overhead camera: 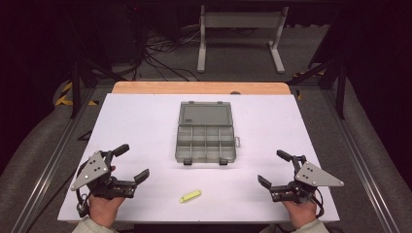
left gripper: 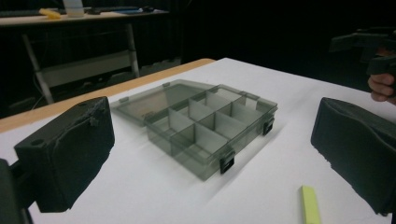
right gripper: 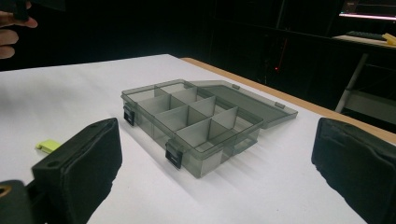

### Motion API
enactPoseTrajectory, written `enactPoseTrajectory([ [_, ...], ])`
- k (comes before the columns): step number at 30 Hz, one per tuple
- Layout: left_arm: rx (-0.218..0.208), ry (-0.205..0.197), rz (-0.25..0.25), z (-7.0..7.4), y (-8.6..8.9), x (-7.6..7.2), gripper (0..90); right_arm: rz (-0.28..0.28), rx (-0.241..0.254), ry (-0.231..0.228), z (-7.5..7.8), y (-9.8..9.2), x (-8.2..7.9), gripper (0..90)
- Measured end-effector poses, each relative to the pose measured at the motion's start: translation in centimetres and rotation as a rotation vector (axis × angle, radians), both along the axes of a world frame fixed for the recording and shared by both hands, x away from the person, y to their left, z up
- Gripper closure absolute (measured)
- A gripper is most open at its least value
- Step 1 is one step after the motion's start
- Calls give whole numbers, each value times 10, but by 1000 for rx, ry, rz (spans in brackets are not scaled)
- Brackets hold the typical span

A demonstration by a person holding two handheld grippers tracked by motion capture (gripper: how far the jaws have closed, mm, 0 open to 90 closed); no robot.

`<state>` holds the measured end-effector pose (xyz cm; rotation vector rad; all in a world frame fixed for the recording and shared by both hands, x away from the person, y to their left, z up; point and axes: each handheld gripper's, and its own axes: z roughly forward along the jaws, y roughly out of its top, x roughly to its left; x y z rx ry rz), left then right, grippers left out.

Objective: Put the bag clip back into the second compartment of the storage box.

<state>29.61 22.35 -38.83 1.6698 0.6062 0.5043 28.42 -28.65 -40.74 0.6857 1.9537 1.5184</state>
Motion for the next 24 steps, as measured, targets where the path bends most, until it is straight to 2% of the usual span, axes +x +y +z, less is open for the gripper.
enactPoseTrajectory([
  [6,8,0,-39,4,-19,5,3,3,-2,6,-1,-1,1,23],
  [17,9,11,-98,8,-40,12,0,11,-3,13,-1,0,1,23],
  [19,-4,6,-107,9,-45,13,0,10,-1,15,-1,0,1,22],
  [24,5,11,-130,11,-53,16,0,15,1,18,-2,0,2,16],
])
